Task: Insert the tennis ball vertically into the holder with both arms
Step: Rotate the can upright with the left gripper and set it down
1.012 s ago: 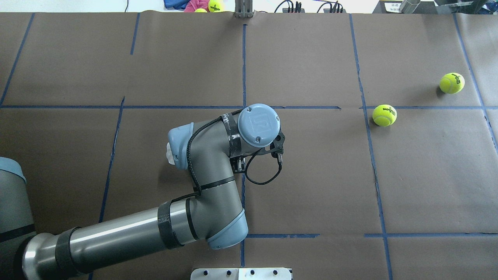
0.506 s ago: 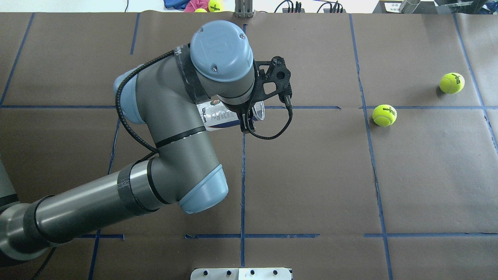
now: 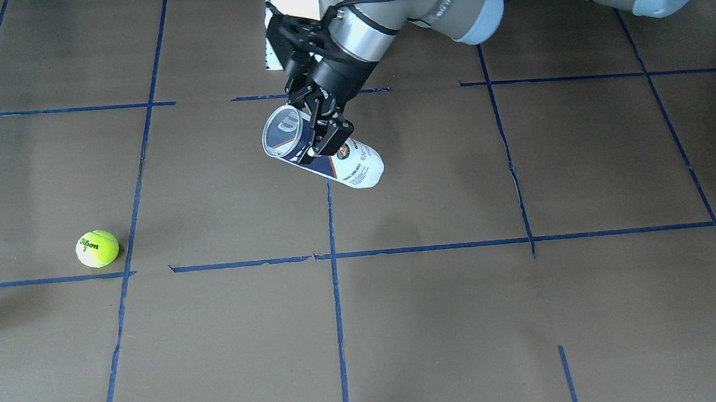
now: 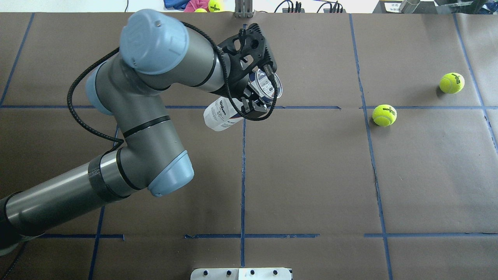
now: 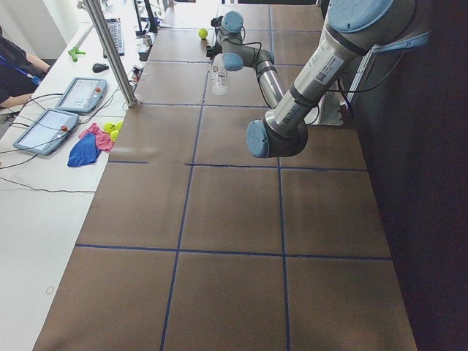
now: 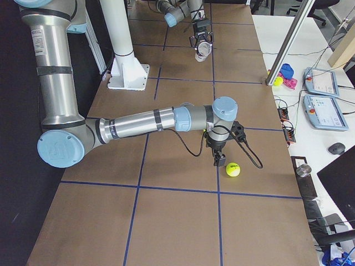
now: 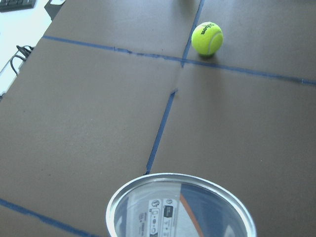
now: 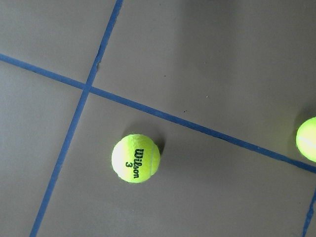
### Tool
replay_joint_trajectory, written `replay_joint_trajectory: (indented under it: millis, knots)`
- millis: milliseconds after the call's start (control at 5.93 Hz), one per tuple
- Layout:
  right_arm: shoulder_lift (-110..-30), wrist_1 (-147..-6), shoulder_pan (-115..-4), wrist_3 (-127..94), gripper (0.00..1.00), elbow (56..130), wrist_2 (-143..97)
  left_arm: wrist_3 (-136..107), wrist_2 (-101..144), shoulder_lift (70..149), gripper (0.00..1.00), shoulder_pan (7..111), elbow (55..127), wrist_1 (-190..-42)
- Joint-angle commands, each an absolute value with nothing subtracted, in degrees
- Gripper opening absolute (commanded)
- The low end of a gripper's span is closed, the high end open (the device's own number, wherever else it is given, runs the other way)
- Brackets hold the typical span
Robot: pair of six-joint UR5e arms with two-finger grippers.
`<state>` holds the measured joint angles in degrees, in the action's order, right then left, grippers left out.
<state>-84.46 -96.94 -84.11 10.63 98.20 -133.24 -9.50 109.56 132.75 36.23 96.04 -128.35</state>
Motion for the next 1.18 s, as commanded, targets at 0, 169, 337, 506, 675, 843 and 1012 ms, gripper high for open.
replay_joint_trajectory:
  millis: [0, 169, 337, 506, 675, 843, 1012]
  knots:
    - [-84.4, -96.9, -84.1, 10.5, 1.0, 98.3, -133.2, -16.5, 109.2, 126.3, 0.78, 35.7, 94.4, -151.7]
    - [-84.3, -96.9, -84.1, 10.4, 1.0, 98.5, -133.2, -19.2, 107.1, 126.0, 0.78, 35.2, 89.9, -162.6]
    - [-84.3, -96.9, -84.1, 10.4, 1.0, 98.6, -133.2, -19.9, 102.2, 125.9, 0.78, 32.5, 84.0, -173.1]
    - [-84.0, -96.9, -84.1, 10.4, 1.0, 98.5, -133.2, -20.0, 96.3, 125.9, 0.78, 29.4, 77.5, -182.8]
    - [-84.0, -96.9, -84.1, 10.4, 1.0, 98.6, -133.2, -19.9, 95.0, 126.1, 0.78, 28.5, 72.6, -188.1]
    - [-84.0, -96.9, -84.1, 10.4, 1.0, 98.6, -133.2, -20.0, 95.0, 126.1, 0.78, 28.5, 72.1, -188.6]
    - [-84.0, -96.9, -84.0, 10.4, 1.0, 98.5, -133.2, -20.0, 94.9, 126.1, 0.79, 28.4, 71.7, -188.6]
